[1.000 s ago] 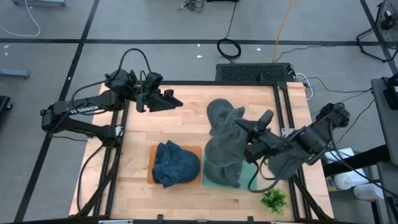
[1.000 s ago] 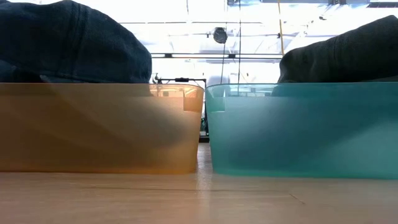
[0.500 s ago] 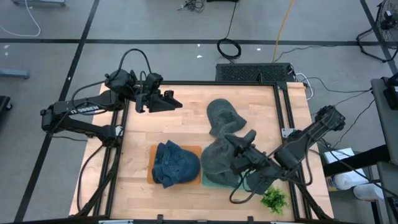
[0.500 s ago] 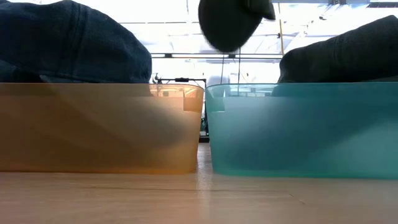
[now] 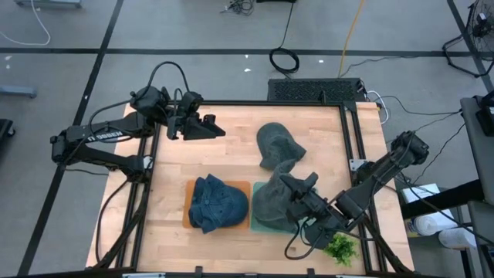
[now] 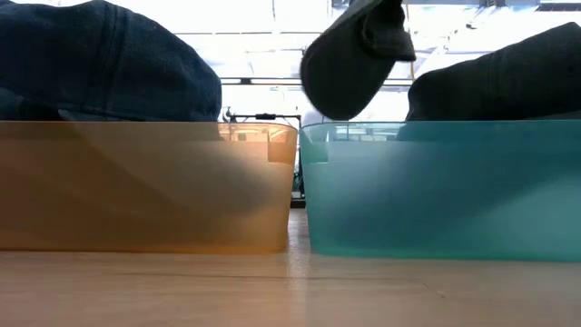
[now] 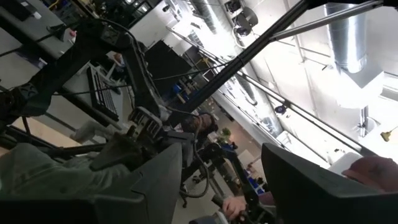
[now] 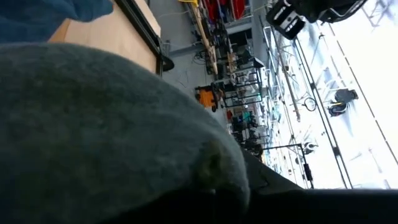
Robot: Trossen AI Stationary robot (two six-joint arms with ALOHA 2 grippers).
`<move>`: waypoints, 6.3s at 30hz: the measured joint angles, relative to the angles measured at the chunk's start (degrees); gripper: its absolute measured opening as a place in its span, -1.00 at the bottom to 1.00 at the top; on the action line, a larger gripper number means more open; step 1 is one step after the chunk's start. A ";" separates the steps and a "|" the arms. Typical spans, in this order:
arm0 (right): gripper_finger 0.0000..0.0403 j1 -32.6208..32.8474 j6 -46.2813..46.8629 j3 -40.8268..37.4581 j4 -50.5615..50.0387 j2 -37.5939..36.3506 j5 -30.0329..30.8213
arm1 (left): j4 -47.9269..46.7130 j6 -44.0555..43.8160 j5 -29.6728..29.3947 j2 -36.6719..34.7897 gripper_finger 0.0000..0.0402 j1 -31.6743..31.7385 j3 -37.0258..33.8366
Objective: Pick & Place hat
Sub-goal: Put the left gray cap into the blue green bin, then put the gray cap into the blue green bin
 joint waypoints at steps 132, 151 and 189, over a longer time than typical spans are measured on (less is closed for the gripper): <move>0.11 2.05 -18.41 -23.40 83.68 -33.18 10.51 | -0.04 7.09 -1.09 0.01 0.14 0.17 -0.02; 0.11 -21.19 -22.04 -11.14 80.87 -28.62 10.25 | -0.02 12.75 -0.93 -0.02 0.14 3.51 -0.02; 0.11 -63.27 -8.72 0.11 3.10 -9.44 -65.96 | -0.08 6.95 26.32 -11.95 0.14 23.59 -0.02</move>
